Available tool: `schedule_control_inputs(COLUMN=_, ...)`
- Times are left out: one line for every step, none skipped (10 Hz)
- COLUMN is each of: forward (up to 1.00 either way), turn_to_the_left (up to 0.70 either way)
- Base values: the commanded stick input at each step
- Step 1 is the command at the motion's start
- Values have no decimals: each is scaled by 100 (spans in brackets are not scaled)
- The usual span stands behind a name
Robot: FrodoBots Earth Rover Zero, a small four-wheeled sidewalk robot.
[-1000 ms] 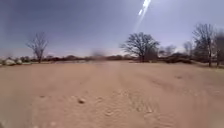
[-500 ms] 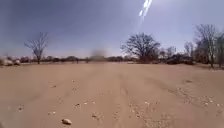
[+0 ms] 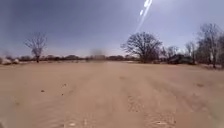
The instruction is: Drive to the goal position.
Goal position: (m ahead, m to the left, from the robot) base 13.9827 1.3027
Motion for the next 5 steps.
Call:
schedule_control_inputs(forward=100, turn_to_the_left=0)
schedule_control_inputs(forward=100, turn_to_the_left=0)
schedule_control_inputs(forward=100, turn_to_the_left=0)
schedule_control_inputs(forward=100, turn_to_the_left=0)
schedule_control_inputs(forward=100, turn_to_the_left=0)
